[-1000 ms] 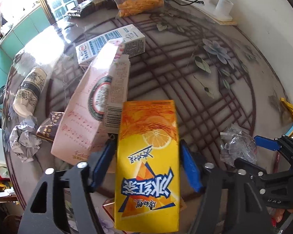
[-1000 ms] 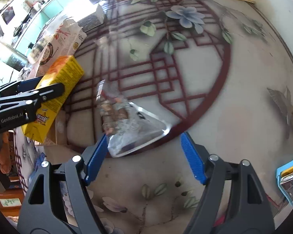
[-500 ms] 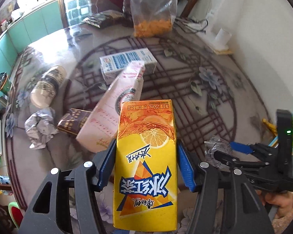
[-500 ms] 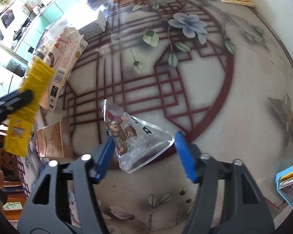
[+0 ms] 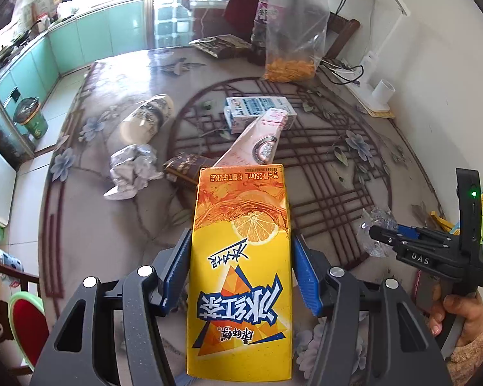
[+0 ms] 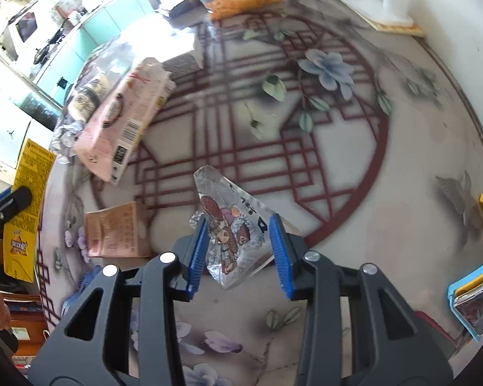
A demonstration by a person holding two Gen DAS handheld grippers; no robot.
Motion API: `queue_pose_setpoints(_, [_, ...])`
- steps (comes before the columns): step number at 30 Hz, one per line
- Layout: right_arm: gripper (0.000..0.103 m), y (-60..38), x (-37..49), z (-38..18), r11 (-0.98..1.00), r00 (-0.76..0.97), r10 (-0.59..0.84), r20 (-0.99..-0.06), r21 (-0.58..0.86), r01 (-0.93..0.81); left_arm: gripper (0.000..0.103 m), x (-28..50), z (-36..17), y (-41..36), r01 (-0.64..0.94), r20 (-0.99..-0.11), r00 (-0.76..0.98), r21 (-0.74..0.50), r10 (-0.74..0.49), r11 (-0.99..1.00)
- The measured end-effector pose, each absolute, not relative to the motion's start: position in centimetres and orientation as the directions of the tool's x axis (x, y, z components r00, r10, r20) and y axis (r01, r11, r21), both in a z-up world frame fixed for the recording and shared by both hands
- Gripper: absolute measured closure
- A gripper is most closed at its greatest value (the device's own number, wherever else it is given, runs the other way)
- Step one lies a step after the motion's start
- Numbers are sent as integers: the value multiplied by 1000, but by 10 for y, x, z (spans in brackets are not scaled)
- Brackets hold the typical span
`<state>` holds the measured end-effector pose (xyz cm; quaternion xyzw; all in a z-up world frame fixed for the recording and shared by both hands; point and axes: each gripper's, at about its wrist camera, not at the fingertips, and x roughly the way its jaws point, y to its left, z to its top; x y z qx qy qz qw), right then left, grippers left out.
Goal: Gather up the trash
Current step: 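Carry the yellow carton and clear wrapper over the red bucket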
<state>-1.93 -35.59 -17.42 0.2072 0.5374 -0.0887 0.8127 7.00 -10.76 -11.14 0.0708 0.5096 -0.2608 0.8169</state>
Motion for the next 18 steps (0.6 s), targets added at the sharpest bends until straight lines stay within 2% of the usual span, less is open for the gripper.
queue_pose_setpoints(18, [66, -297, -18, -163, 929, 402, 103, -910, 232, 287, 47, 54, -113, -31, 395, -866, 386, -156, -317, 905])
